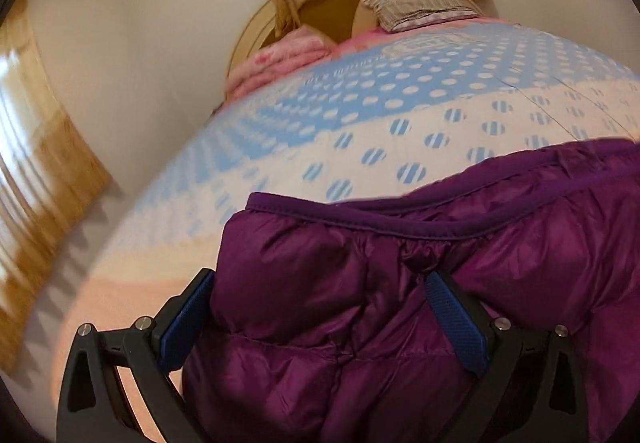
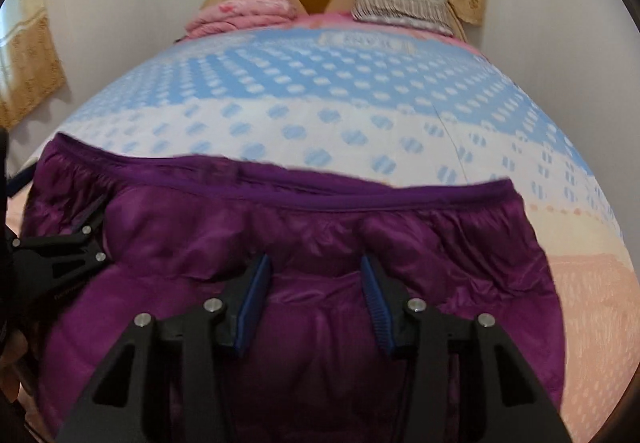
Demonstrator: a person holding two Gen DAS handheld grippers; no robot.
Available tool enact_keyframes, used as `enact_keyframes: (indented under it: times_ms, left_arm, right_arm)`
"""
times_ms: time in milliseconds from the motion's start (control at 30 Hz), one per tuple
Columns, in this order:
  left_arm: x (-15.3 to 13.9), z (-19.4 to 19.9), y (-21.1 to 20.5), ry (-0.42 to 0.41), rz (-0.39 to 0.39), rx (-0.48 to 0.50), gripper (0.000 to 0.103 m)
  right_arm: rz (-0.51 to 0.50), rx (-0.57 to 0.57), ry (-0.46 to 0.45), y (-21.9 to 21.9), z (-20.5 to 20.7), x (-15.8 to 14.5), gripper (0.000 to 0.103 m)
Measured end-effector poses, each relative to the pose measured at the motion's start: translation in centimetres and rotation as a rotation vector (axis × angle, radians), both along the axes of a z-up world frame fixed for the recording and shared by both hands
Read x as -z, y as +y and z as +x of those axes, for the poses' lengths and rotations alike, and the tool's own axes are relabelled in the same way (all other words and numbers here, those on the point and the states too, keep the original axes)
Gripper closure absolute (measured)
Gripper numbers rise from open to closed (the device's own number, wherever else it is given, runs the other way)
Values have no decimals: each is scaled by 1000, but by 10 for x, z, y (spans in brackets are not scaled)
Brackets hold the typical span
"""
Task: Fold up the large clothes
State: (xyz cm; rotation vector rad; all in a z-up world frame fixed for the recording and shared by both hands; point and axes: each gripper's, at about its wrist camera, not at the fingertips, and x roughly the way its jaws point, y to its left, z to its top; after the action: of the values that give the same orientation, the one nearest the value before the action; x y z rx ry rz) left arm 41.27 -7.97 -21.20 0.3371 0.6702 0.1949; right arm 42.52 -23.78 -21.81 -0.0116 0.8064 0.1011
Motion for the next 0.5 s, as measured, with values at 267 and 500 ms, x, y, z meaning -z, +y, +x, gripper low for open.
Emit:
enact_keyframes:
  times_ms: [267,500]
  left_arm:
    - [9,7,-5,30,-40,9,1]
    - [12,13,-6,61,-46,7,1]
  right_arm:
    - [25,24,-18,-3,1,12,53]
    - [33,29,-6,-3,4,16,53]
